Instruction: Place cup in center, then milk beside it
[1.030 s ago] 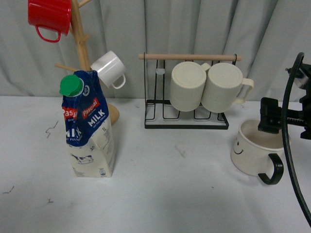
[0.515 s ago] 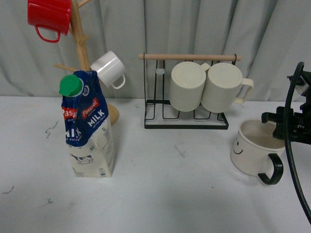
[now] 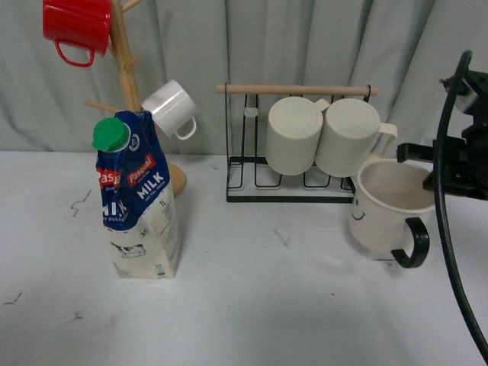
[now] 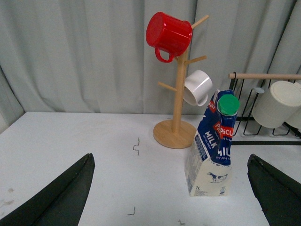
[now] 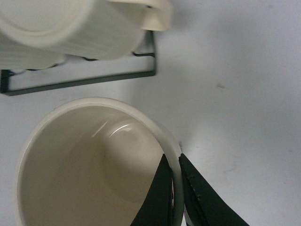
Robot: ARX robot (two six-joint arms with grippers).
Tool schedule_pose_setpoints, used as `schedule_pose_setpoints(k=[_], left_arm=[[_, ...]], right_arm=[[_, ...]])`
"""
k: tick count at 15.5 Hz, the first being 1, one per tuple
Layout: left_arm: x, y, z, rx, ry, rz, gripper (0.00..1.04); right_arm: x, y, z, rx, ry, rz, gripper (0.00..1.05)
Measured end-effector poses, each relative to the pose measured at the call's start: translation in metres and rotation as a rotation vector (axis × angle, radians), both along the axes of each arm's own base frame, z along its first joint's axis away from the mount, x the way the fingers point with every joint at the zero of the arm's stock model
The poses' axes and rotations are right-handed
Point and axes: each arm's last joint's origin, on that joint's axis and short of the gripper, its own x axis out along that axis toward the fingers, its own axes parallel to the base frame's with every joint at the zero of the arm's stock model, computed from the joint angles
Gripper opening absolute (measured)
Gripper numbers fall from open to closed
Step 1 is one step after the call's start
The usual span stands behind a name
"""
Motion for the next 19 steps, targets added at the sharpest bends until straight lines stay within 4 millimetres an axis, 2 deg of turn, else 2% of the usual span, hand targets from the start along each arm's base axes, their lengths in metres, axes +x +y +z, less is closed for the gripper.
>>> schedule_pose_setpoints(k=[2,4,7,12,19], left_arm=[[0.0,0.0,0.0,0.0,0.0,0.0,0.98],[0.0,0.0,0.0,0.0,0.0,0.0,0.98],[0.0,0.0,0.0,0.0,0.0,0.0,0.98],[0.0,0.0,0.0,0.0,0.0,0.0,0.98],[0.0,0.0,0.0,0.0,0.0,0.0,0.98]], right_arm=[[-0.006,0.033,0.009,0.023,-0.019,0.063,0.03],[-0.011,0.063,0.006,0.021,-0.007,0.08,0.03],[-0.005,0.085,-0.005,0.008,0.021,0.034,0.03],[0.003,0.087,-0.018,0.022,0.075,-0.047,0.03],[0.003,0.083,-0.026,0.02,0.119,-0.059,0.03]])
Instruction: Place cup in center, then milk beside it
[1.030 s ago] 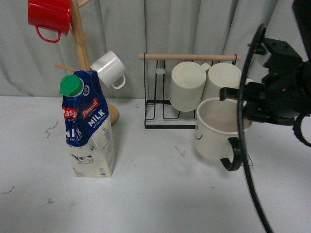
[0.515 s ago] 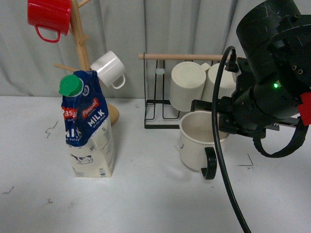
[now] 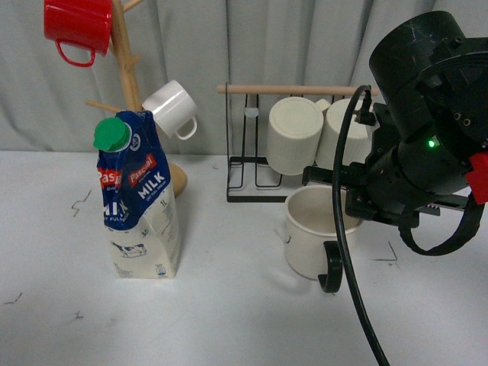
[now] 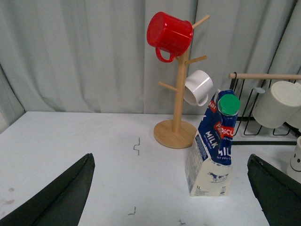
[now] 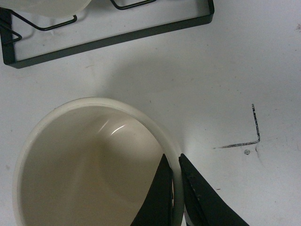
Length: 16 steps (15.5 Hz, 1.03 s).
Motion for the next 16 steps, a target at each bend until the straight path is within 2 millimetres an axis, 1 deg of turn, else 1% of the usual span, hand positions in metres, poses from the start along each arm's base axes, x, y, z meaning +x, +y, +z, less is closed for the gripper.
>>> schedule_pose_setpoints(k=[5,6,8,9,10,13,14,15,16], left_arm=[[0.0,0.0,0.0,0.0,0.0,0.0,0.98],[0.0,0.0,0.0,0.0,0.0,0.0,0.98],[0.0,0.0,0.0,0.0,-0.001,0.0,0.98],[0.0,0.0,0.0,0.0,0.0,0.0,0.98],[0.0,0.0,0.0,0.0,0.0,0.0,0.98],[0.0,0.0,0.0,0.0,0.0,0.0,0.98],[0.0,0.0,0.0,0.0,0.0,0.0,0.98],[0.0,0.0,0.0,0.0,0.0,0.0,0.98],[0.0,0.0,0.0,0.0,0.0,0.0,0.98]], right_arm=[[0.001,-0.003,-0.003,0.006,0.013,0.007,0.03],[0.002,-0.004,-0.002,0.013,0.007,0.016,0.14],[0.003,-0.006,0.001,0.024,-0.002,0.017,0.29],[0.003,-0.009,0.008,0.03,-0.021,0.018,0.39],[0.004,-0.015,0.022,0.054,-0.07,0.012,0.53],[-0.002,-0.031,0.068,0.086,-0.259,-0.003,0.8],[-0.005,-0.039,0.089,0.093,-0.337,-0.025,0.91],[-0.012,-0.046,0.115,0.114,-0.417,-0.041,1.0],[-0.018,-0.05,0.132,0.122,-0.469,-0.048,0.98]])
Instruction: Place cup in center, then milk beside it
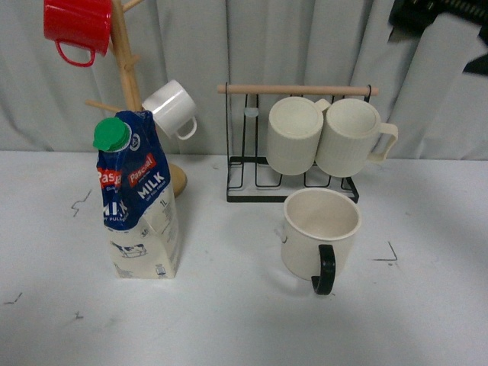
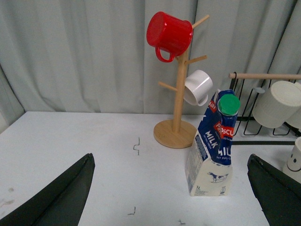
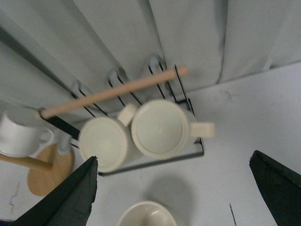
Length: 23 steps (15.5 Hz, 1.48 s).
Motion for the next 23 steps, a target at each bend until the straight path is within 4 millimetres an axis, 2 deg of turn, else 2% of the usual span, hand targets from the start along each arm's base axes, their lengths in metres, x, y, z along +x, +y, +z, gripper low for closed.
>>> schedule_pose_setpoints(k=[1,2,3,6,7,9,10,14,17,18,23], left_arm=[[0.0,0.0,0.0,0.0,0.0,0.0,0.98],[0.0,0.0,0.0,0.0,-0.001,-0.001,0.98],[0.0,0.0,0.0,0.0,-0.001,0.001,0.98],[0.0,0.0,0.0,0.0,-0.001,0.0,0.98],[0.0,0.0,0.0,0.0,0.0,0.0,0.98],[0.0,0.0,0.0,0.0,0.0,0.0,0.98],[0.0,0.0,0.0,0.0,0.0,0.0,0.98],[0.0,0.0,0.0,0.0,0.0,0.0,0.98],[0.0,0.0,0.0,0.0,0.0,0.0,0.98],[0.0,0.0,0.0,0.0,0.0,0.0,0.98],[0.0,0.0,0.0,0.0,0.0,0.0,0.98]], right_arm=[[-0.005,-0.002,0.016,-0.018,-0.169,-0.02,0.93],[-0.02,-0.006,0.027,-0.081,-0.319,-0.047,0.84],[-0.041,-0.01,0.029,-0.151,-0.404,-0.046,0.74],[-0.101,-0.016,0.025,-0.283,-0.443,-0.034,0.49],[-0.122,-0.016,0.021,-0.305,-0.438,-0.031,0.4],[-0.174,-0.017,0.001,-0.326,-0.435,-0.006,0.12],[-0.217,-0.033,-0.03,-0.331,-0.458,-0.021,0.02],[-0.231,-0.049,-0.056,-0.331,-0.457,-0.024,0.02],[-0.239,-0.057,-0.067,-0.327,-0.466,-0.017,0.02],[-0.242,-0.066,-0.071,-0.331,-0.463,-0.03,0.02],[-0.251,-0.067,-0.081,-0.329,-0.467,-0.024,0.02]])
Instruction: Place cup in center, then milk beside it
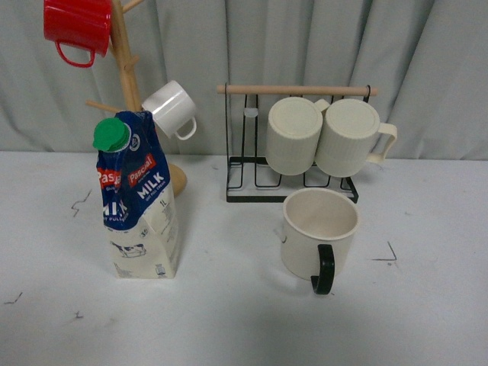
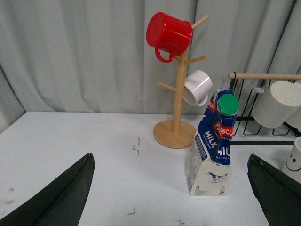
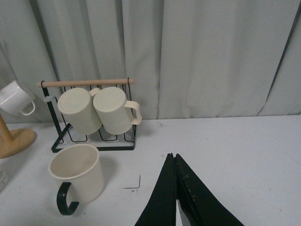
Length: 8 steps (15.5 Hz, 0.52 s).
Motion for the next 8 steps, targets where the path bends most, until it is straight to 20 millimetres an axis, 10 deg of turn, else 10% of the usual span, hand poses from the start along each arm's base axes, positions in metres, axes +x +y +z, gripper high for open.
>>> schedule_pose_setpoints(k=[8], left_arm=[[0.0,0.0,0.0,0.0,0.0,0.0,0.98]], right_arm=[[-0.016,0.0,-0.011,-0.001,-0.003,0.0,0.06]])
